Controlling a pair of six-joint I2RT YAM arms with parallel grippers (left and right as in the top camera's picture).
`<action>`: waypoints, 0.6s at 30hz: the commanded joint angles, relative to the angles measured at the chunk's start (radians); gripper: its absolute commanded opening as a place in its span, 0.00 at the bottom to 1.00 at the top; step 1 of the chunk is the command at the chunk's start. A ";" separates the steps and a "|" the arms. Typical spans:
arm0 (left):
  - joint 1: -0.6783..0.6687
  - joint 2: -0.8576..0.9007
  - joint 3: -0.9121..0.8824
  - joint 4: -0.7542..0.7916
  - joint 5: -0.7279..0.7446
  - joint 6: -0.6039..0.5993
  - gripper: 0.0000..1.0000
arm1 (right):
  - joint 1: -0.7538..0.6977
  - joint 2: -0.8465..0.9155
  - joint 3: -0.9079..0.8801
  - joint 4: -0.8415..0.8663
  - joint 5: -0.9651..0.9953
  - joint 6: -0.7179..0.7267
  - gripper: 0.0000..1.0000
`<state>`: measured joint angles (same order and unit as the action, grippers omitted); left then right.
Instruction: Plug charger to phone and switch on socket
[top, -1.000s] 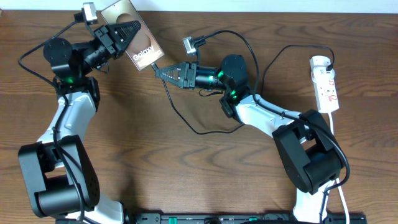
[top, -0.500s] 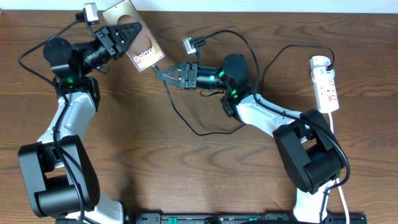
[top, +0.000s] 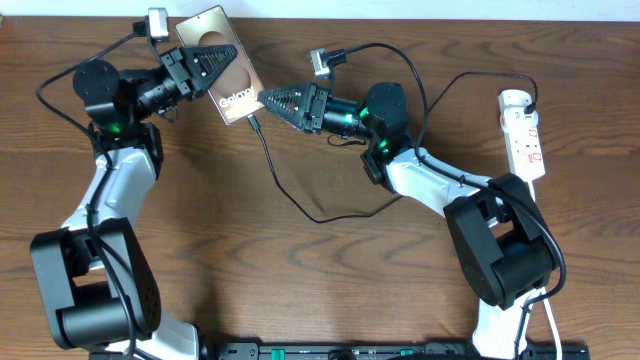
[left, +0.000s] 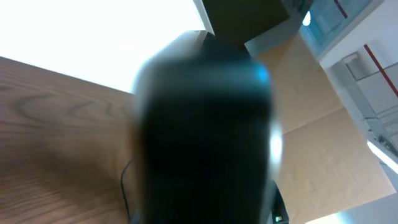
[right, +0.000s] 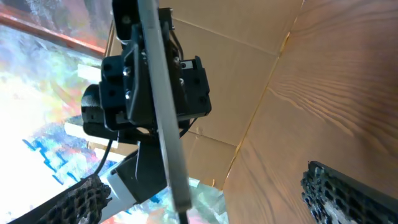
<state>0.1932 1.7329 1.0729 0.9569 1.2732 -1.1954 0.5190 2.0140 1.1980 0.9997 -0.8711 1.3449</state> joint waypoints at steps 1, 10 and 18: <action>0.036 -0.010 0.010 -0.074 -0.010 0.094 0.07 | -0.010 0.002 0.018 0.000 -0.015 -0.019 0.99; 0.087 -0.010 0.010 -0.761 -0.076 0.587 0.07 | -0.061 0.002 0.018 -0.204 -0.092 -0.164 0.99; 0.050 -0.010 0.010 -1.231 -0.342 0.901 0.07 | -0.089 0.002 0.018 -0.573 -0.111 -0.478 0.99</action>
<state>0.2642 1.7336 1.0737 -0.1879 1.0676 -0.4969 0.4374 2.0140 1.2083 0.5022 -0.9630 1.0637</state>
